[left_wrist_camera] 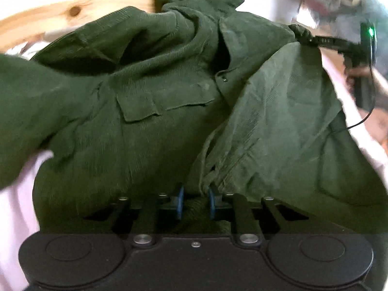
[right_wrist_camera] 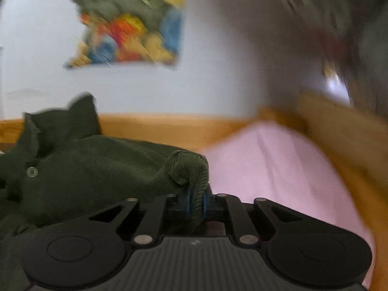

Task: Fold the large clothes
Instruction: 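Lift the sleeve with the right tool and lay it across the shirt body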

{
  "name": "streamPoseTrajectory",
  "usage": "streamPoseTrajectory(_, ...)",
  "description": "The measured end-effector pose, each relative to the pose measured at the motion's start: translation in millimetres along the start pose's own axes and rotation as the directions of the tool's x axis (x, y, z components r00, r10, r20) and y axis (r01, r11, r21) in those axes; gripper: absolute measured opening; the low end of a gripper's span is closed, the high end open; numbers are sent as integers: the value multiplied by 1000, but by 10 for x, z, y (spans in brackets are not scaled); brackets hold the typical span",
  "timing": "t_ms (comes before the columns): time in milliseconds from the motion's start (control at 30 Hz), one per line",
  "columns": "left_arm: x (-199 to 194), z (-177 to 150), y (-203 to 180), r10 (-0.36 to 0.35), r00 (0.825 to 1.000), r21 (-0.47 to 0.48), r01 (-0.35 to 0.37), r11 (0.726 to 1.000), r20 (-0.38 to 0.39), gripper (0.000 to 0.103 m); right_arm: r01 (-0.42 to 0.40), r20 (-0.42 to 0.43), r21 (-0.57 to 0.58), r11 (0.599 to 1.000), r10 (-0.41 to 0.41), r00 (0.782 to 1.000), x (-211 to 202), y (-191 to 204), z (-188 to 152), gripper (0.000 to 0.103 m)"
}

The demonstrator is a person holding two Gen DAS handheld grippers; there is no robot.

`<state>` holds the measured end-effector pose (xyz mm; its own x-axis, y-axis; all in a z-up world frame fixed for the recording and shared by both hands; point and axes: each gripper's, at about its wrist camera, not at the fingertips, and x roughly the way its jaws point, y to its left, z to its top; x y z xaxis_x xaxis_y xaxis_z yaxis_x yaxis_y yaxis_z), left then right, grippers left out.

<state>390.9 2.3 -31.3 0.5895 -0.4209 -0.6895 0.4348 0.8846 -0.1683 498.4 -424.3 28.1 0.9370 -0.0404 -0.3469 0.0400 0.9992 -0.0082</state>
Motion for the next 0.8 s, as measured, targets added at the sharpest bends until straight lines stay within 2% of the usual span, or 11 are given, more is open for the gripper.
streamPoseTrajectory(133,161,10,167,-3,999,-65,0,998,-48,28,-102,29,16,995,101,994,-435,-58,-93,62)
streamPoseTrajectory(233,59,-13,269,-24,999,-107,21,994,-27,43,-184,0,-6,983,184,983,-808,-21,-270,81)
streamPoseTrajectory(267,32,-20,288,-26,999,-110,24,994,-19,51,-197,-26,-16,980,196,980,-893,-4,-349,81)
streamPoseTrajectory(333,-18,-45,326,-41,999,-122,39,992,-12,55,-207,-87,-60,977,201,976,-993,22,-547,81)
streamPoseTrajectory(467,3,-70,303,-41,998,-121,35,992,-48,52,-163,-141,-216,963,134,981,-1108,118,-893,81)
streamPoseTrajectory(567,15,-75,303,-27,998,-114,21,993,-57,47,-131,-141,-396,909,81,987,-1174,303,-1033,81)
streamPoseTrajectory(600,18,-74,316,-26,998,-118,19,993,-63,46,-118,-148,-470,875,54,987,-1146,392,-1086,80)
streamPoseTrajectory(667,43,-67,308,-25,997,-116,16,993,-78,38,-85,-146,-566,820,1,989,-1078,528,-1156,61)
streamPoseTrajectory(700,27,-92,308,-26,997,-116,16,993,-79,36,-71,-138,-577,814,-12,990,-1060,554,-1153,30)
streamPoseTrajectory(733,22,-90,300,-23,997,-120,14,993,-76,29,-45,-123,-553,832,-28,992,-1067,540,-1110,12)
streamPoseTrajectory(800,-3,-73,296,-16,997,-135,6,991,-74,26,-38,-117,-465,885,-19,993,-1112,431,-1020,11)
